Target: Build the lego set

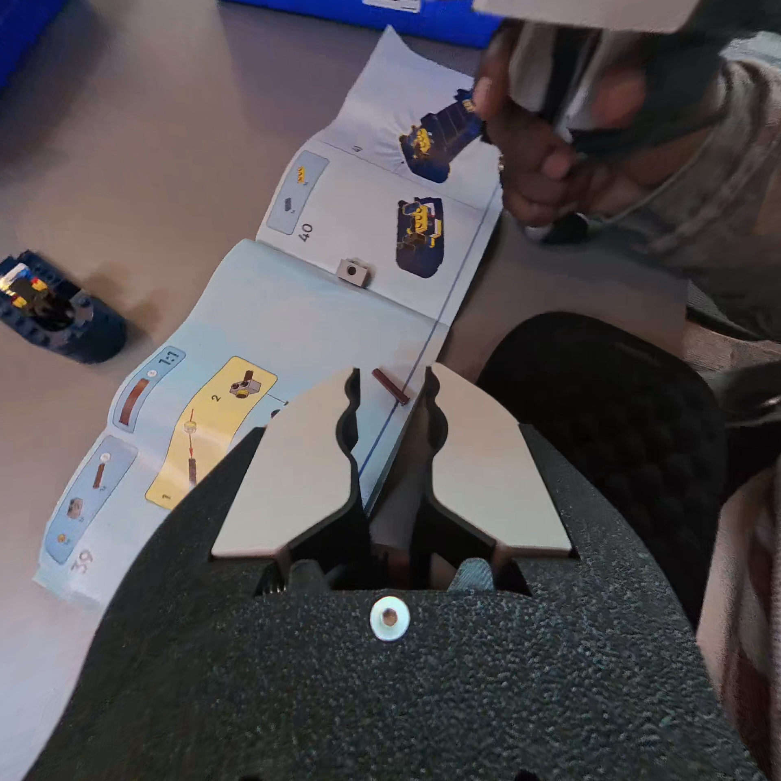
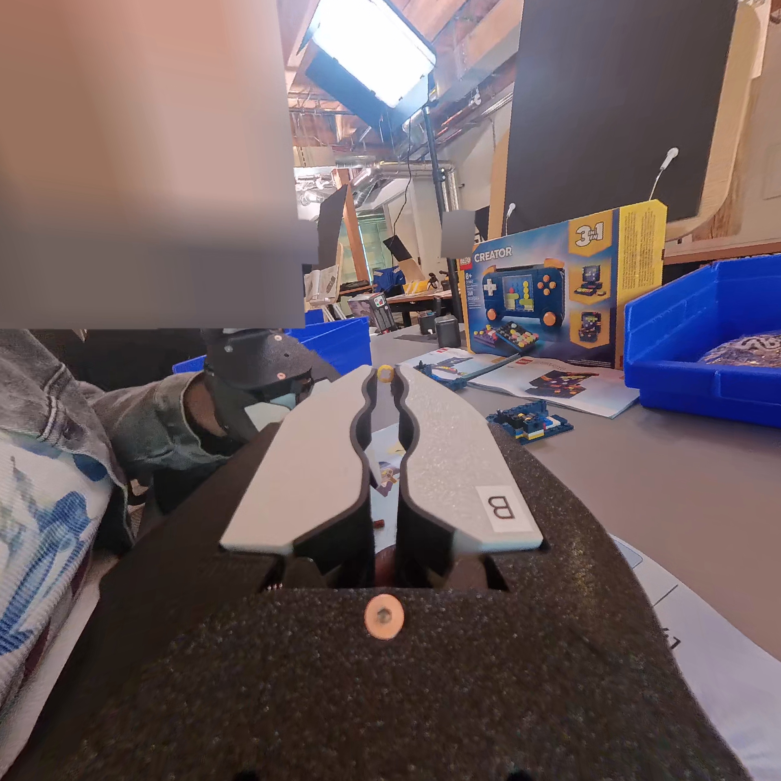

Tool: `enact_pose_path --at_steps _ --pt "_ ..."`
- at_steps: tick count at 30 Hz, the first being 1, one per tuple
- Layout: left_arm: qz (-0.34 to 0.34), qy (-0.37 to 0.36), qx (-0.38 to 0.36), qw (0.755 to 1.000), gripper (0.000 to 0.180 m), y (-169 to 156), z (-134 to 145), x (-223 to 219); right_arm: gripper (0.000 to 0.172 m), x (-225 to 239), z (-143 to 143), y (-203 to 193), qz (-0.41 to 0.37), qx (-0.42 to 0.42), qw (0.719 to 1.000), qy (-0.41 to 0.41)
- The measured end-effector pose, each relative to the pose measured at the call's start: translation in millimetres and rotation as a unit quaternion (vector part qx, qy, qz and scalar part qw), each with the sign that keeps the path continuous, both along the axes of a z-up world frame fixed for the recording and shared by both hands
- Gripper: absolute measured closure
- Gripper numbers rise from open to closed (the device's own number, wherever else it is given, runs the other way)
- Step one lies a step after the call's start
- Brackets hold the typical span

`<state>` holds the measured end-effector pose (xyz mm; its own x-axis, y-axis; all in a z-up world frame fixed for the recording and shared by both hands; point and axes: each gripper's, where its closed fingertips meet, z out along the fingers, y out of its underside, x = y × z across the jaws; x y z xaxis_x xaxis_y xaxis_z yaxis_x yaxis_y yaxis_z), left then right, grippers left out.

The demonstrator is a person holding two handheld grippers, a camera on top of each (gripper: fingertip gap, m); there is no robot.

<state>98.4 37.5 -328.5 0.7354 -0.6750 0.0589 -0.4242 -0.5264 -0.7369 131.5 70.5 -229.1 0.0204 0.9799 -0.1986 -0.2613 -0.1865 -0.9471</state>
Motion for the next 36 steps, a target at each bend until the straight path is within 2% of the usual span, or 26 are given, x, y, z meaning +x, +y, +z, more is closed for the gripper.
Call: enact_pose_path --at_steps 3,5,6,8,11,16,22,25,29,31,32,34,36 --pt "0.028 0.013 -0.008 0.999 0.154 2 -10 0 0.165 1 2 -1 0.001 -0.003 1.000 0.005" --pt "0.026 0.064 -0.020 0.997 0.164 0 -31 -4 0.165 0 2 -1 0.001 -0.002 1.000 0.002" --pt "0.021 0.063 0.003 0.998 0.176 3 -29 -2 0.165 0 1 -2 0.004 -0.001 1.000 0.000" --pt "0.003 0.071 -0.006 0.997 0.176 0 -30 -4 0.165 -3 0 -6 0.015 0.005 1.000 -0.008" --pt "-0.068 0.026 0.064 0.995 0.177 -4 -3 2 0.165 -9 -6 -17 0.043 0.027 0.998 -0.032" --pt "-0.177 -0.060 0.205 0.961 0.177 -24 54 -10 0.165 -19 -13 -49 0.135 0.042 0.988 -0.056" --pt "-0.155 -0.176 0.252 0.939 0.177 -27 66 -16 0.165 -18 6 -58 0.229 -0.098 0.968 0.028" --pt "-0.135 -0.172 0.268 0.938 0.177 -23 71 -17 0.165 -19 7 -58 0.256 -0.161 0.952 0.050" --pt "-0.138 -0.195 0.285 0.928 0.177 -31 80 -14 0.165 -27 1 -59 0.269 -0.186 0.944 0.034" --pt "-0.129 -0.174 0.283 0.934 0.177 -27 79 -21 0.165 -30 -11 -66 0.263 -0.142 0.954 -0.030" --pt "-0.115 -0.164 0.285 0.937 0.177 -23 79 -29 0.165 -32 -27 -74 0.257 -0.090 0.956 -0.109" --pt "-0.089 -0.160 0.288 0.940 0.177 -17 81 -44 0.165 -30 -65 -87 0.233 0.048 0.929 -0.284" --pt "-0.074 -0.168 0.287 0.940 0.177 -13 82 -54 0.164 -27 -84 -91 0.208 0.157 0.888 -0.378"
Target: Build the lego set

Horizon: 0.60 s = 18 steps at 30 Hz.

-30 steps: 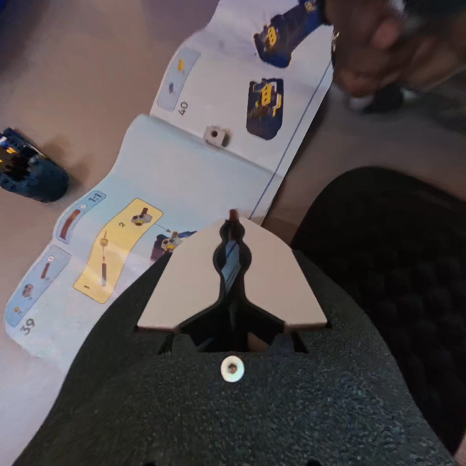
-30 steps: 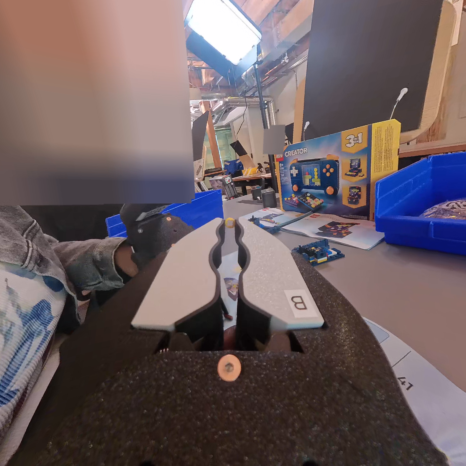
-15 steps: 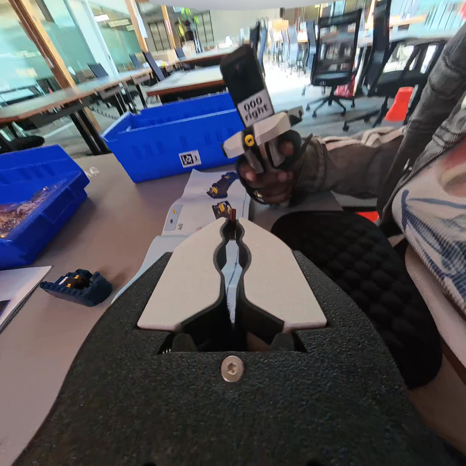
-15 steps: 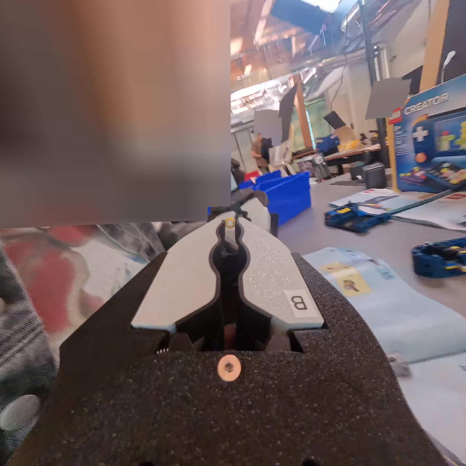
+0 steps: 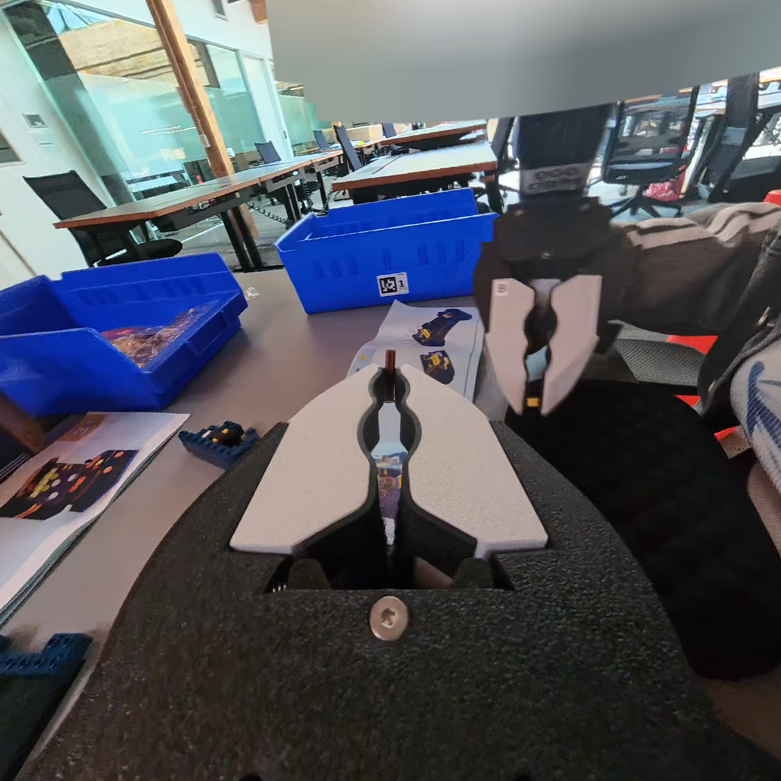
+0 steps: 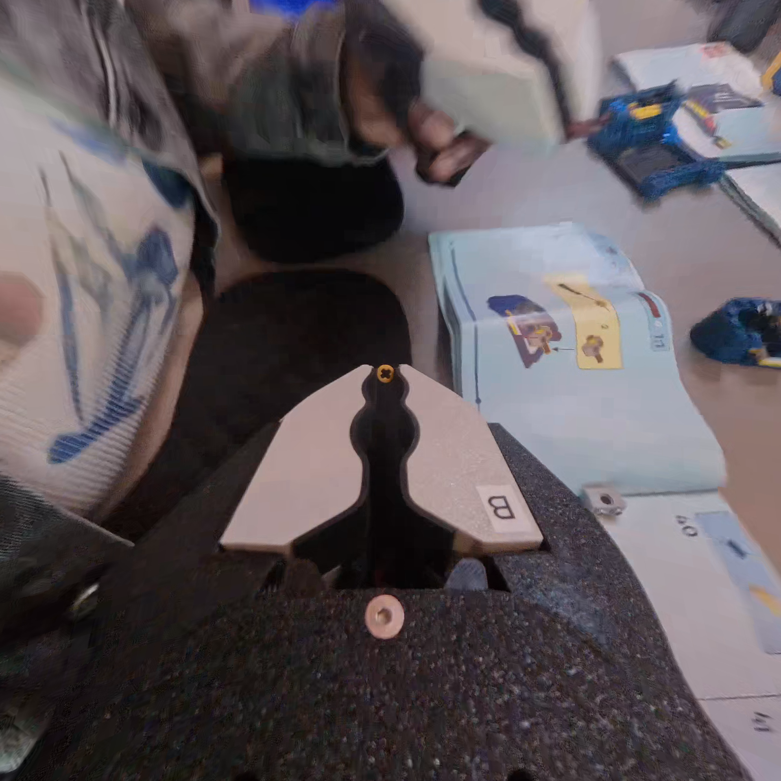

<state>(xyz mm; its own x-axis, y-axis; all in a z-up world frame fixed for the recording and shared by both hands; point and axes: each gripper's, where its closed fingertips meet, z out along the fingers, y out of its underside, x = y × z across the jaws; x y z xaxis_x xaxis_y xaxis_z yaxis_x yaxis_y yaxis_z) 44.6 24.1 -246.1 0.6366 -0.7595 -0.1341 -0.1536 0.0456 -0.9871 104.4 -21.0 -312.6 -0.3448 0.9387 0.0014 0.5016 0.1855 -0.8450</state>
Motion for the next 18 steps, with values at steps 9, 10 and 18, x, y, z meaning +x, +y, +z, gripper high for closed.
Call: enact_pose_path --at_steps 9,10,18 --pt "-0.013 0.013 -0.005 1.000 0.177 -3 -7 6 0.161 3 -26 -23 0.055 0.112 0.987 -0.100" --pt "-0.013 0.012 -0.006 1.000 0.177 -3 -7 6 0.159 3 -25 -23 0.053 0.115 0.987 -0.102" --pt "-0.012 0.015 -0.011 1.000 0.177 -2 -10 6 0.140 -2 -24 -17 0.034 0.117 0.987 -0.103"
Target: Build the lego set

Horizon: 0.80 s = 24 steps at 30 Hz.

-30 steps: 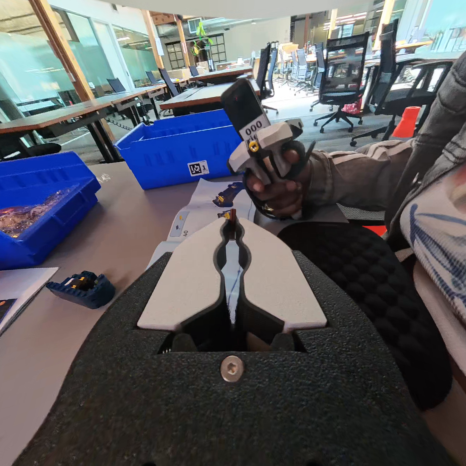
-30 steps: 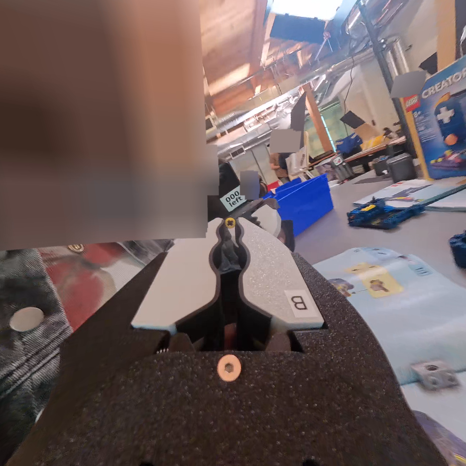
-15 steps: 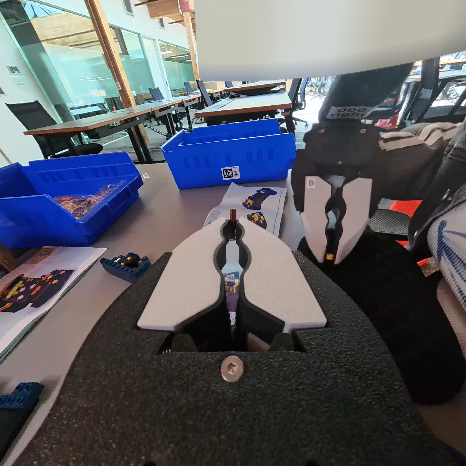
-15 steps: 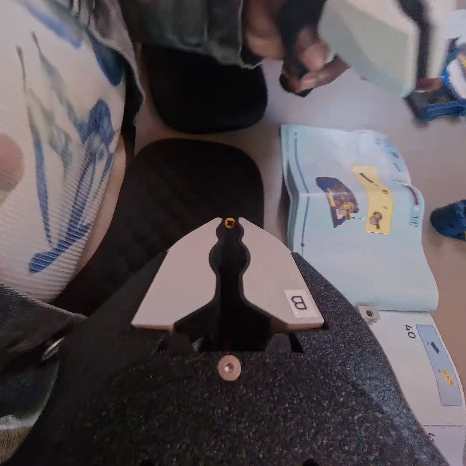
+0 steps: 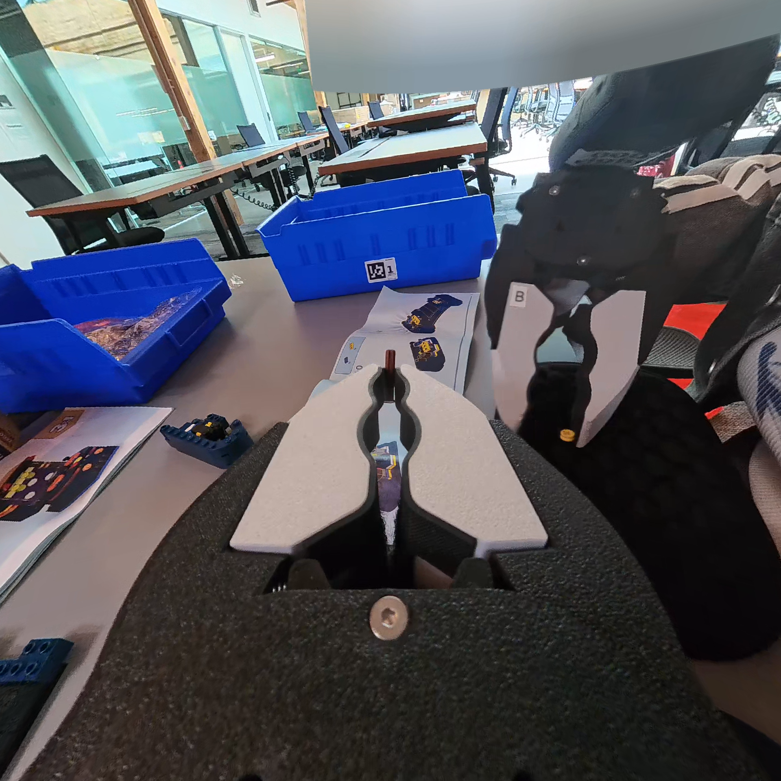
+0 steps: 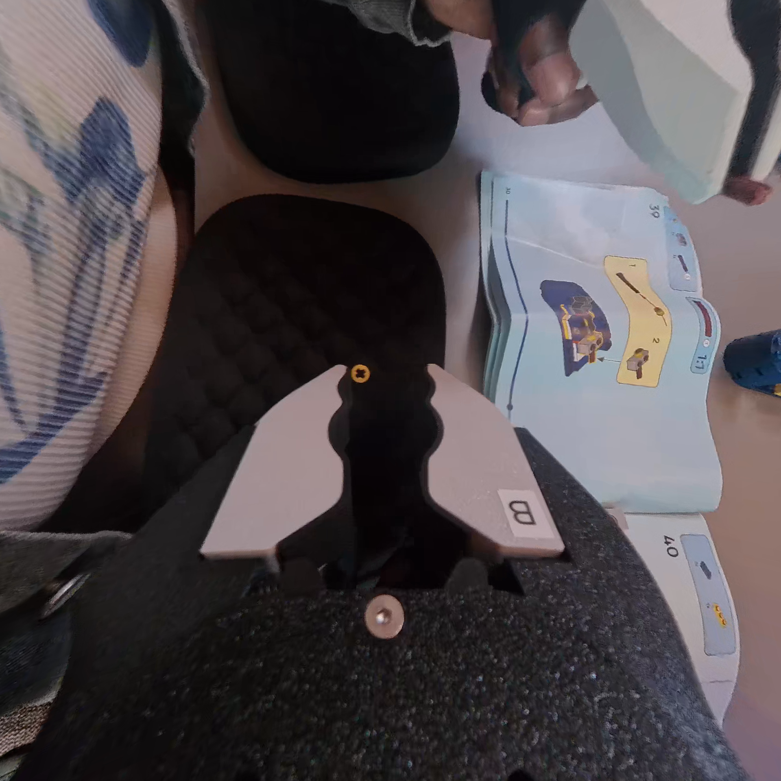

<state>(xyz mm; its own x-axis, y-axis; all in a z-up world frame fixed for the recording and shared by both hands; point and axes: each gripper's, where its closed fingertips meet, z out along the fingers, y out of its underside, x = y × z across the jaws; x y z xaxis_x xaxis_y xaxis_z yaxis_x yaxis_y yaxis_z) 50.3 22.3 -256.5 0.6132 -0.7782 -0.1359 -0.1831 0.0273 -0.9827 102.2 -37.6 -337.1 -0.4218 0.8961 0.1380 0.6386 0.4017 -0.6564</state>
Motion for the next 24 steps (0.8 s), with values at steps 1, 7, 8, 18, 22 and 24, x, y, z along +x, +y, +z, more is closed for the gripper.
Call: enact_pose_path --at_steps 1,7,8,18,22,24 --pt "0.000 0.001 -0.001 1.000 0.177 0 -1 0 0.134 -1 -1 2 -0.006 0.001 1.000 -0.005" --pt "-0.003 0.003 -0.003 1.000 0.177 0 -2 1 0.105 -5 -6 7 -0.045 -0.077 0.995 -0.034" --pt "-0.003 0.001 -0.004 1.000 0.177 0 -2 1 0.100 -5 -8 10 -0.056 -0.085 0.994 -0.038" --pt "-0.004 -0.006 -0.009 1.000 0.177 0 -2 0 0.154 0 28 -6 0.043 -0.077 0.994 0.065" --pt "-0.004 0.000 -0.008 1.000 0.177 0 -2 0 0.172 5 23 -20 0.077 -0.052 0.994 0.054" --pt "-0.003 0.001 -0.007 1.000 0.177 0 -2 0 0.170 8 14 -20 0.076 -0.019 0.996 0.038"
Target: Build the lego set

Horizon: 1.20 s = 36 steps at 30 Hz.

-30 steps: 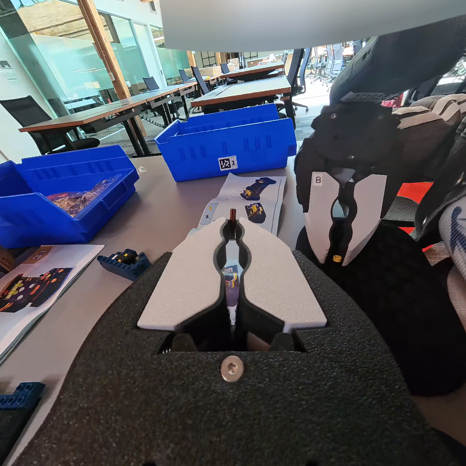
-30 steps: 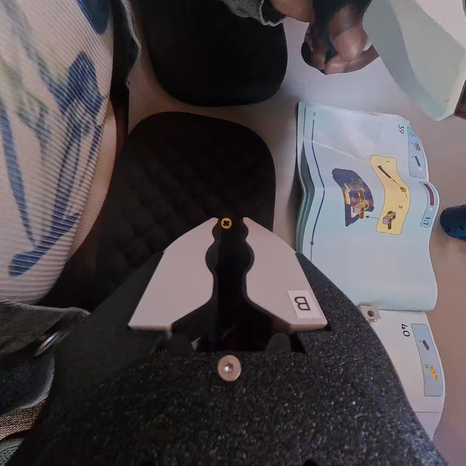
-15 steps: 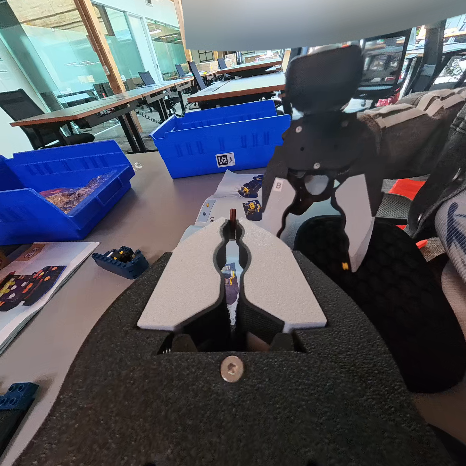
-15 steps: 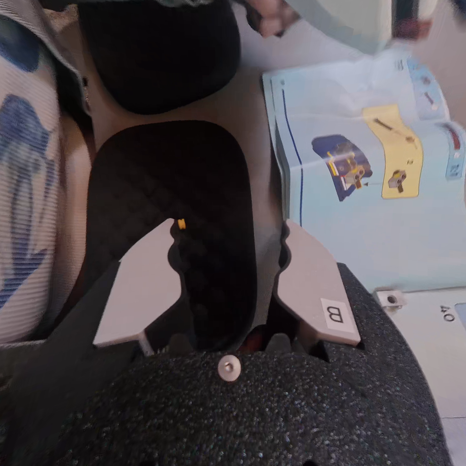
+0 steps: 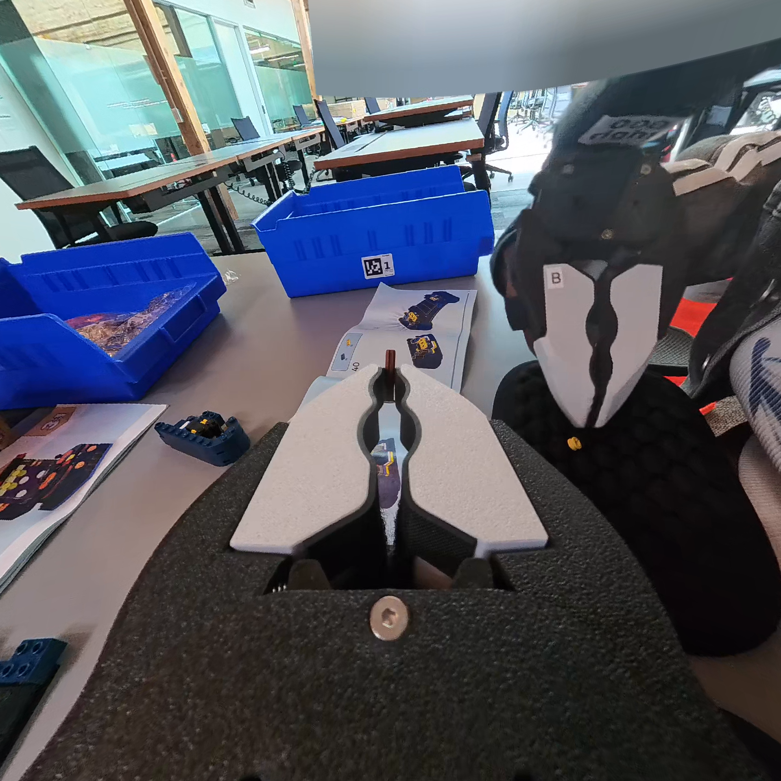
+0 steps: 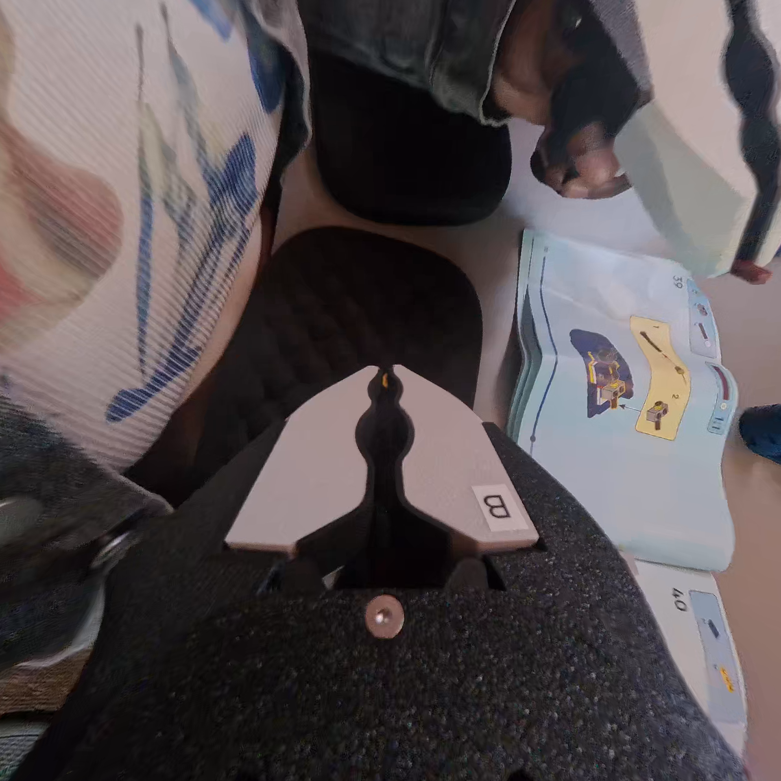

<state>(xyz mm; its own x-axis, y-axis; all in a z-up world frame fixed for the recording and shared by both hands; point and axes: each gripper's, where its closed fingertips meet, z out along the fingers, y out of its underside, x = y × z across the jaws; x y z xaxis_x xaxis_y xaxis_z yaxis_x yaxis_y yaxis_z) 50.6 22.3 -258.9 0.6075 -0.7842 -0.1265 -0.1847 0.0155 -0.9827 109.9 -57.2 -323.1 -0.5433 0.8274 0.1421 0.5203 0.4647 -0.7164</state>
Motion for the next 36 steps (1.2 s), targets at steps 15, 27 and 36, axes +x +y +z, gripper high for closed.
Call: enact_pose_path --at_steps 15,27,36 --pt "-0.004 0.001 -0.001 1.000 0.177 -1 0 1 0.164 -3 -14 1 0.001 0.069 0.998 -0.012" --pt "-0.005 0.007 -0.004 1.000 0.177 -1 -3 2 0.162 0 -9 2 -0.029 0.062 0.998 0.008" --pt "-0.005 0.010 -0.003 1.000 0.177 -1 -3 2 0.164 -3 -14 3 -0.035 0.096 0.995 0.005"
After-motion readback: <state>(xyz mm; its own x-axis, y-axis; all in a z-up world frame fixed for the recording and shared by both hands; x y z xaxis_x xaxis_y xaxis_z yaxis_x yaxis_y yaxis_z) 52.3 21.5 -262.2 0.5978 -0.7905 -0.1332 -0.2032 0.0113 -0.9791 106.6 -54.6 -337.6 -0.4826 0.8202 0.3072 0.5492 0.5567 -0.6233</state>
